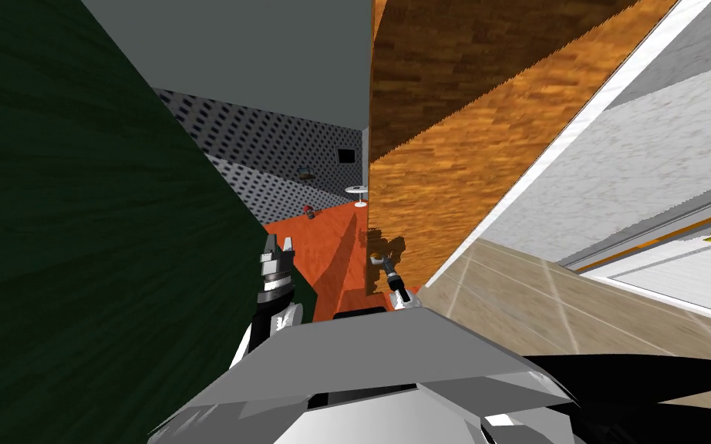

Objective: Push the door open

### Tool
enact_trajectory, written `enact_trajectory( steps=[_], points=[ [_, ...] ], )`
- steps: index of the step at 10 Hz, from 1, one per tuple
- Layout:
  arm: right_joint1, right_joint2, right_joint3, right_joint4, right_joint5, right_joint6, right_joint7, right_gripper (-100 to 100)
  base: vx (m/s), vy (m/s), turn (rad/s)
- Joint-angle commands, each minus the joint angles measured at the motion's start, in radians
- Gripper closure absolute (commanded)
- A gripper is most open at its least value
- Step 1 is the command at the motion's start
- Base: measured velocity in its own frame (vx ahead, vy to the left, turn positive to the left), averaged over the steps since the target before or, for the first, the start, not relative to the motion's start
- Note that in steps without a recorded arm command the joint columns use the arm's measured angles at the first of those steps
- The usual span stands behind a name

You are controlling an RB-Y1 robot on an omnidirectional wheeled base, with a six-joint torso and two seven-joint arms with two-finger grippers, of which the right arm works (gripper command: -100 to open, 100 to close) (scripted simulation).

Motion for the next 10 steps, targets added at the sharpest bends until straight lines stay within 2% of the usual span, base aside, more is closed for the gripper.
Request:
enact_trajectory(
  steps=[1, 5, 6, 7, 10],
  points=[
    [-0.004, 0.008, -0.024, -0.003, 0.0, -0.002, 0.0, 100, 0.165, 0.137, -0.091],
    [-0.01, 0.025, -0.07, 0.001, 0.0, 0.0, -0.004, 100, 0.158, 0.111, -0.07],
    [-0.001, 0.011, -0.071, -0.008, -0.003, 0.004, -0.003, 100, 0.061, 0.033, -0.048],
    [-0.002, 0.002, -0.088, -0.011, -0.011, 0.004, 0.013, 100, 0.125, 0.009, -0.071],
    [-0.003, 0.007, -0.109, -0.013, -0.021, 0.003, 0.042, 100, 0.177, 0.041, -0.074]
  ],
)
